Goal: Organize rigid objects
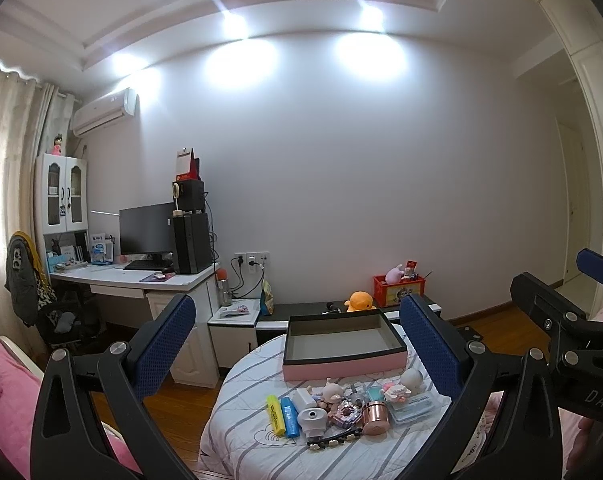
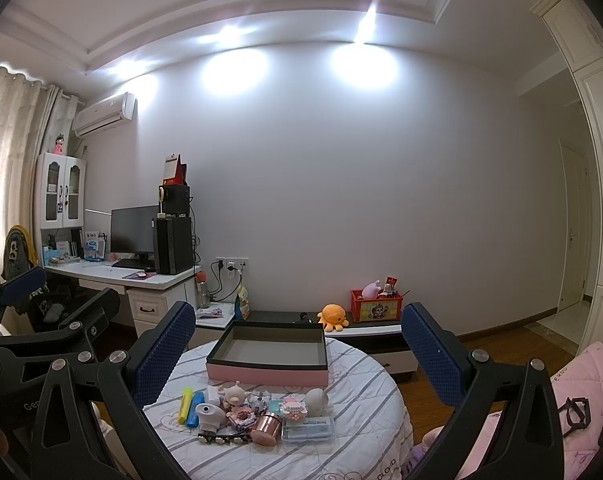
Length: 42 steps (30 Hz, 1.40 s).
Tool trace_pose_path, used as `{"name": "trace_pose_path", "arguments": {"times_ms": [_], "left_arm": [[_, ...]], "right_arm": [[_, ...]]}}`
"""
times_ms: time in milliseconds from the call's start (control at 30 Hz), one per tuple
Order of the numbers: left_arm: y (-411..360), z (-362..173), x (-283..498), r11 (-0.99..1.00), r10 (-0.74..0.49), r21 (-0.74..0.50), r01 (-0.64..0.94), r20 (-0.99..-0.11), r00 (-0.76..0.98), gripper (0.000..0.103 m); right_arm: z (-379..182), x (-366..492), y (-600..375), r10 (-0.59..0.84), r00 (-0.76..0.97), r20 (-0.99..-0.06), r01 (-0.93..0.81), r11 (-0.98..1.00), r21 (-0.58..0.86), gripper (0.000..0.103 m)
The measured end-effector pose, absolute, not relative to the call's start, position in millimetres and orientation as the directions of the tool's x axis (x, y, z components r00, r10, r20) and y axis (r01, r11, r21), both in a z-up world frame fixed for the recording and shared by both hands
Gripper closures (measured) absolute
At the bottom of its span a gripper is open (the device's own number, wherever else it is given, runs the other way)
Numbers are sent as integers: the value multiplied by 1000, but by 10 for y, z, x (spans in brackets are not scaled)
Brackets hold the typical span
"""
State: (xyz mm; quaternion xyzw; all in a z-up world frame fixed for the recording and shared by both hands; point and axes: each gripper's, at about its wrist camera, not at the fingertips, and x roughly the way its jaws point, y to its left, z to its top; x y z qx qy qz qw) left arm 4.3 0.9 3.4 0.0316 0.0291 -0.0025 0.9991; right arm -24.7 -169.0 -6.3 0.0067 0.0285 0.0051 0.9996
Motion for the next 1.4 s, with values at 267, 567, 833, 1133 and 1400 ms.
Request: {"name": "trace_pose_path", "arguments": {"times_ms": [267,567,833,1133,1400], "left_arm": [[16,29,37,998,-3,64,7,-61,998,0],[26,31,45,998,-1,67,5,-67,998,0],[26,25,48,998,-1,67,6,-67,998,0],[17,-19,94,998,-6,66,12,-80,997,0],[-61,-124,241,997,-15,73,23,-104,994,0]], "right_arm": [[-68,-234,-1682,7,998,-66,-6,1000,9,0],[-53,-224,-1664,4,997,-71,-3,1000,8,0],[-34,-215,-1672,2,997,-73,-2,1000,7,0],[-42,-201,-1660,-8,996,-84,8,1000,2,0],[-118,-106,-1708,-21,994,-108,22,1000,9,0]]}}
